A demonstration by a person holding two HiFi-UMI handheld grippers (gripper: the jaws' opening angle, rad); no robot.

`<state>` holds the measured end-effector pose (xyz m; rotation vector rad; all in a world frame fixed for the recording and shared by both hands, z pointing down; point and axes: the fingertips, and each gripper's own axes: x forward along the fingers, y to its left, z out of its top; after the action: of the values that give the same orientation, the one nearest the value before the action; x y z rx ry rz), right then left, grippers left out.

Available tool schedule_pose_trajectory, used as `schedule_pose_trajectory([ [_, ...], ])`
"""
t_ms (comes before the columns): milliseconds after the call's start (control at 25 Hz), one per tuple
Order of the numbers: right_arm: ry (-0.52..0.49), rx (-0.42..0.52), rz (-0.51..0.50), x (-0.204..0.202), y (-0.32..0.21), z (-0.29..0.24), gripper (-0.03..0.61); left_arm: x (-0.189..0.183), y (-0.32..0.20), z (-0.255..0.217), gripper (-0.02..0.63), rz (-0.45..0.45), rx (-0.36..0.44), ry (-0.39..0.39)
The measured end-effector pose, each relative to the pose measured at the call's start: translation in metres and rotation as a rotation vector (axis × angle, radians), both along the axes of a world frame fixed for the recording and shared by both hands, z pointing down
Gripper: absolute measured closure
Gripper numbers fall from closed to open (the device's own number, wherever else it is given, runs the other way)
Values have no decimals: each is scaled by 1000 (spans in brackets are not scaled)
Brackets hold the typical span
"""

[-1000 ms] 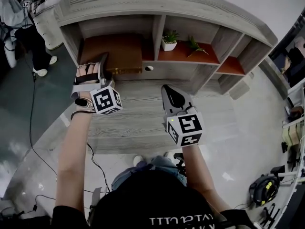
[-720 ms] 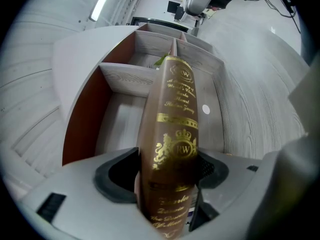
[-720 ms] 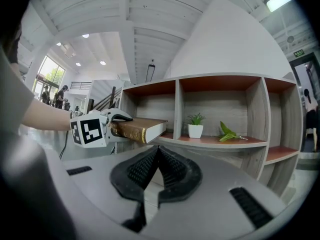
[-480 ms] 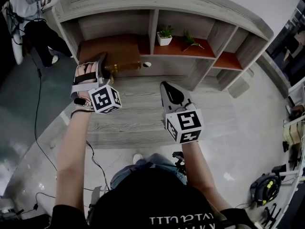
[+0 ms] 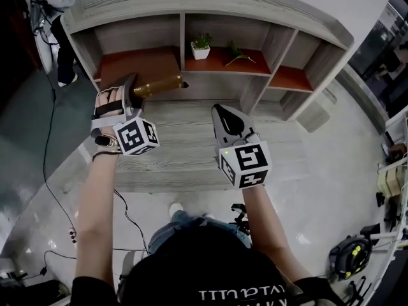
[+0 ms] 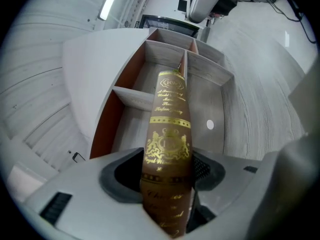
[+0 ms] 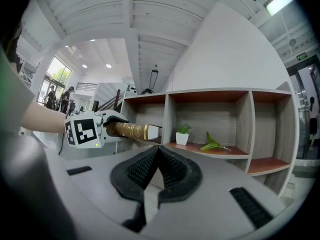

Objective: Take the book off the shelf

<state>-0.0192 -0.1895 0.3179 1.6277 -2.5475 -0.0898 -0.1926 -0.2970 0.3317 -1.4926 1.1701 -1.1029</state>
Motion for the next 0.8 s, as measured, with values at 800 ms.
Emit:
schedule_pose_trajectory([
  [800, -26, -35, -124, 34, 50, 22, 565, 20, 113, -18, 385, -83, -106, 1028],
])
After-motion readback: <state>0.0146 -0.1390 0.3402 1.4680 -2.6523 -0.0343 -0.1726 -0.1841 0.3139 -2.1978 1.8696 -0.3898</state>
